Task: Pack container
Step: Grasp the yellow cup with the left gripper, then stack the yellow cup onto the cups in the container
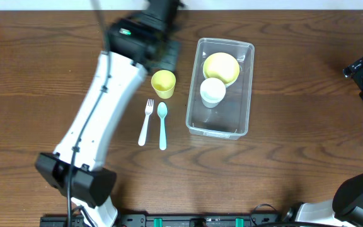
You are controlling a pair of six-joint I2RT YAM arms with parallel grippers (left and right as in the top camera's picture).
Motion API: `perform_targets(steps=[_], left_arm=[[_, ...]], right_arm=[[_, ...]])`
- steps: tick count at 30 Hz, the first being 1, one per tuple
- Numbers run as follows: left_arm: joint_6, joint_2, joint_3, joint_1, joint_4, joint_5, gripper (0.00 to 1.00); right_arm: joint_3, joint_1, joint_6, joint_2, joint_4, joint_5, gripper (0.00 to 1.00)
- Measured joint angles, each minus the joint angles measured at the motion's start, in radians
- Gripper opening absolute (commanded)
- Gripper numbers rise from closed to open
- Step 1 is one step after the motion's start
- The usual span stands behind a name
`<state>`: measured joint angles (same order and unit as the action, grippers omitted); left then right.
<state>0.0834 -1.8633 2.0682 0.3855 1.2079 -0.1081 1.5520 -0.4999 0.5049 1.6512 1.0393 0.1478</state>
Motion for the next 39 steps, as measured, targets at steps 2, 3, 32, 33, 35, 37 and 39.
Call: perform_targets(steps=[2,3,32,33,35,37,39], left_arm=[[0.011,-0.032,-0.019,-0.077,-0.003,0.046,0.61],[0.018,-0.058,-0.029,-0.105,-0.003,0.07,0.6],[0.058,-0.285,-0.02,-0.123,0.017,0.257,0.06],[0.055,-0.232,-0.005,-0.105,0.016,0.254,0.06],[0.046,-0.147,0.023,-0.063,0.012,0.25,0.06],[0.034,-0.055,0.051,0.008,0.008,0.246,0.06],[0.02,0.002,0.074,0.085,0.008,0.235,0.06]], right_arm=[[0.0,0.0,0.0,0.0,0.0,0.0,0.99],[0.0,0.0,0.0,0.0,0.0,0.0,0.99],[0.0,0.0,0.0,0.0,0.0,0.0,0.99],[0.0,0.0,0.0,0.0,0.0,0.0,0.99],[0.0,0.0,0.0,0.0,0.0,0.0,0.99],[0.0,0.0,0.0,0.0,0.0,0.0,0.99],[0.0,0.0,0.0,0.0,0.0,0.0,0.99]])
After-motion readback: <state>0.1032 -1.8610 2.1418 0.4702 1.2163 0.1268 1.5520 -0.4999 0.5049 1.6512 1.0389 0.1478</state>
